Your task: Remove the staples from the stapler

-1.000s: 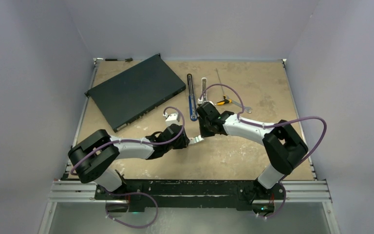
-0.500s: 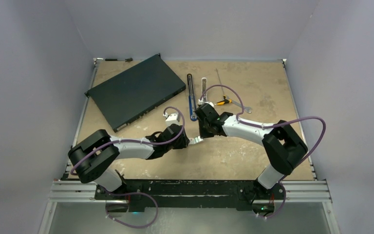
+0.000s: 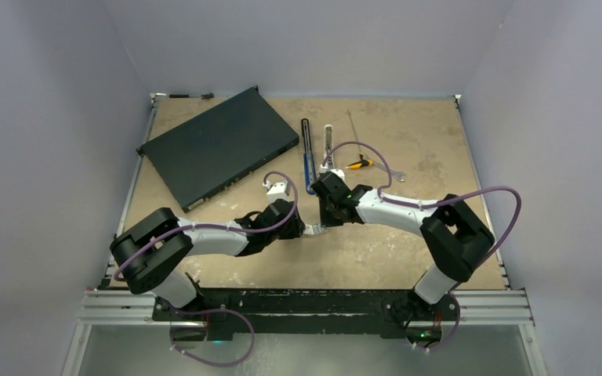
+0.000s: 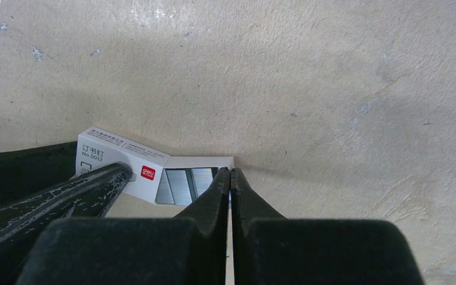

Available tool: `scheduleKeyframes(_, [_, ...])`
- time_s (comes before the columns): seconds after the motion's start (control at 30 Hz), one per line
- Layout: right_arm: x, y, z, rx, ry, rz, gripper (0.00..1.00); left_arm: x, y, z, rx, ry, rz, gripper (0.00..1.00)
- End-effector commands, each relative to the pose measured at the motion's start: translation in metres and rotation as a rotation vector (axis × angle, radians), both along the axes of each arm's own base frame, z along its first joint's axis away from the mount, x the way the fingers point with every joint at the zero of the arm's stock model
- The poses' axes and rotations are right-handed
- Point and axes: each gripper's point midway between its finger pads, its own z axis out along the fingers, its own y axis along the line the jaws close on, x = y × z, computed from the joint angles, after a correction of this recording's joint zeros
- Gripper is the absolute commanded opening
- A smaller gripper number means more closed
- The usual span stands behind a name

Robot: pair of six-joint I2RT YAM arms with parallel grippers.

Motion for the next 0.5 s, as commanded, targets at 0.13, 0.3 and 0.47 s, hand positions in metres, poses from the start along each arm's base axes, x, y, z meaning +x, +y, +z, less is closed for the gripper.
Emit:
scheduleKeyframes(0.13, [-0.002, 0.009, 0.004, 0.063, -0.009, -0.07, 0.0, -0.005, -0.003, -0.007, -0.001, 0.017, -0.011, 0.33])
scheduleKeyframes(0.3, [-0.006, 0.005, 0.007, 0.068, -0.004, -0.089, 0.0, -0.005, -0.002, -0.006, 0.002, 0.015, -0.008, 0.32])
scheduleKeyframes(0.47, [-0.006, 0.001, 0.011, 0.06, -0.018, -0.103, 0.0, -0.006, -0.001, -0.007, 0.003, 0.017, -0.008, 0.32])
